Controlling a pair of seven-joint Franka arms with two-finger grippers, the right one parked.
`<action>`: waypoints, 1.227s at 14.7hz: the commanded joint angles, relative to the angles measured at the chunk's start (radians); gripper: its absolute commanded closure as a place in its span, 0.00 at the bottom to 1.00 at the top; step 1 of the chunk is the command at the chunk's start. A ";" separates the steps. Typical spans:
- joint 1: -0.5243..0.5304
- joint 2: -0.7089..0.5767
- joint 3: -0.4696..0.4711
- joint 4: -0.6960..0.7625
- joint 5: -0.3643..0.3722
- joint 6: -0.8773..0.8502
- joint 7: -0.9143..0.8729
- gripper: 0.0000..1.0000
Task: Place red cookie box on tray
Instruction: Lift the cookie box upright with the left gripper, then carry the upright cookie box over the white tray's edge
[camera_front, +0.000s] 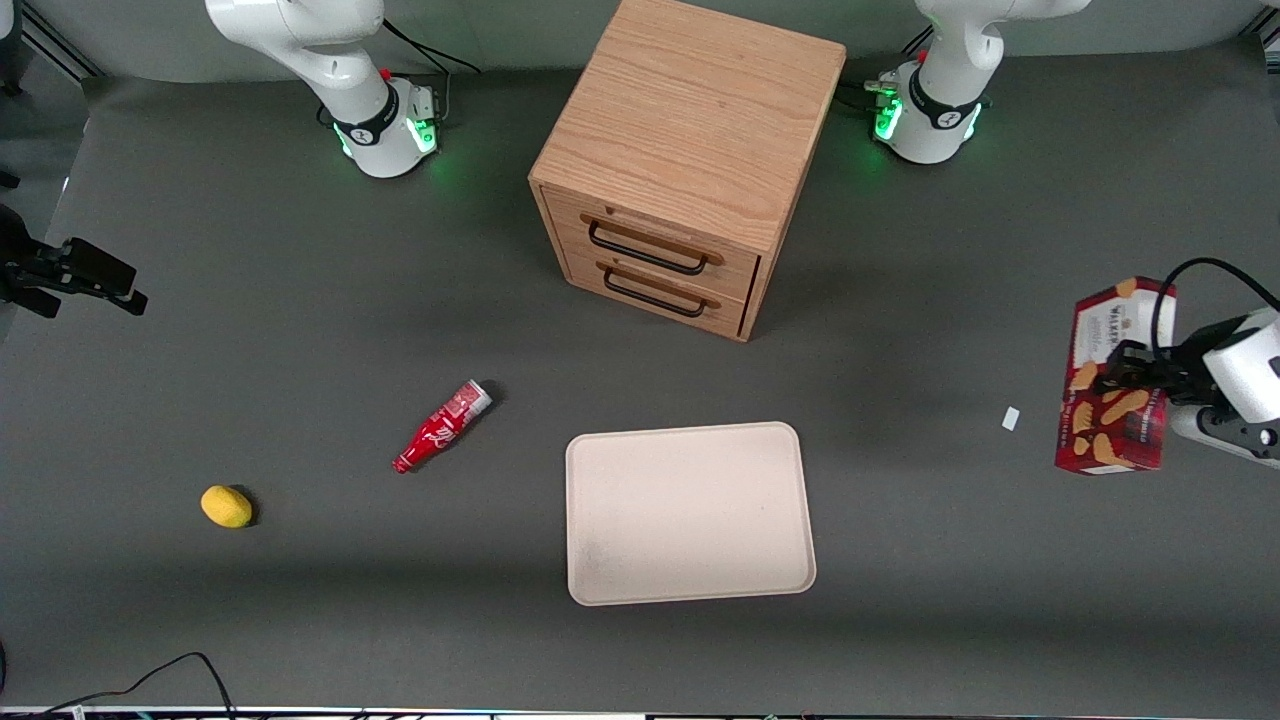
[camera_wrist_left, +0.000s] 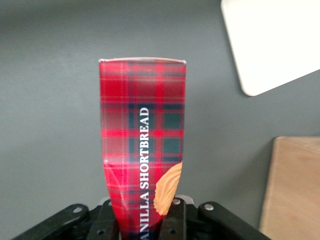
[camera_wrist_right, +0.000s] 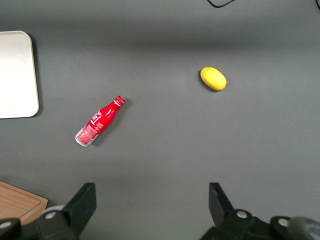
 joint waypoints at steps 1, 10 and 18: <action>0.000 0.015 -0.134 0.080 0.023 -0.050 -0.267 1.00; -0.003 0.219 -0.498 0.061 0.258 0.309 -0.792 1.00; -0.032 0.460 -0.551 0.028 0.501 0.632 -0.937 1.00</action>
